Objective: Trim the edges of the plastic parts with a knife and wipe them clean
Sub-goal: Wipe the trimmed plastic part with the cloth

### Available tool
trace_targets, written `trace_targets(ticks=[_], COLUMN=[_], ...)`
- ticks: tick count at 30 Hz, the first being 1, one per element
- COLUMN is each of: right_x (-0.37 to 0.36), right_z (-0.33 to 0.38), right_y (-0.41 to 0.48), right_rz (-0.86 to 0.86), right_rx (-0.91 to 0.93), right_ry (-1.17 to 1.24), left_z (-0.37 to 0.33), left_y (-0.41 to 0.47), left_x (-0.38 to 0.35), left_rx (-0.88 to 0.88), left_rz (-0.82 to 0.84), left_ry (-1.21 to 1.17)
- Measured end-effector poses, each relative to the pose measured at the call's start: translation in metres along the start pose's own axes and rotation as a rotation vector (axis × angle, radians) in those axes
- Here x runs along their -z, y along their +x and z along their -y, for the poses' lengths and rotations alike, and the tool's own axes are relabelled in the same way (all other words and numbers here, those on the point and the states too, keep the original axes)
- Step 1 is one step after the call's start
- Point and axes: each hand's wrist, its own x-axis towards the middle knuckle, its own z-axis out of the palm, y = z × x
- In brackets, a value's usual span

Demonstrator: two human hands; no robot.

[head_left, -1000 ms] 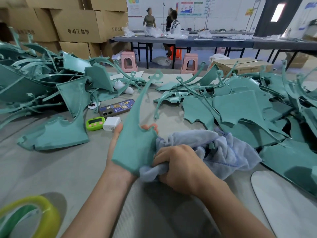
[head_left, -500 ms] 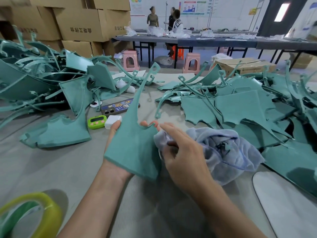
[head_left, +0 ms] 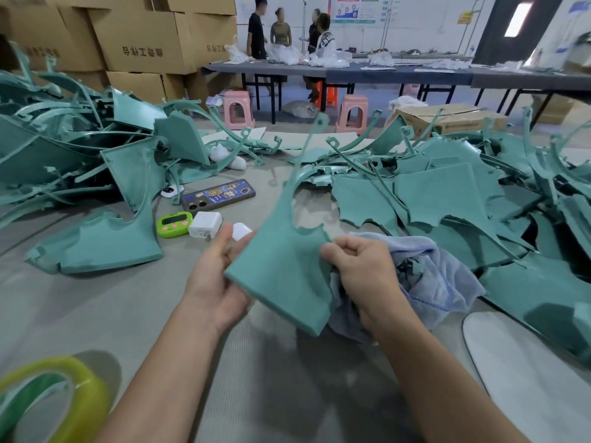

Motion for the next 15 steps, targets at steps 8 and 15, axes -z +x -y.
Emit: trace_targets(ticks=[8, 15], right_x=[0.004, 0.009], right_z=[-0.009, 0.004], right_y=[-0.002, -0.008], right_rz=[0.074, 0.273], right_rx=[0.142, 0.154], right_ry=[-0.304, -0.478], left_z=[0.021, 0.028], left_y=[-0.003, 0.006], left_x=[-0.006, -0.006], left_rx=[-0.323, -0.492], left_rz=[-0.176, -0.288], left_ry=[0.470, 0.572])
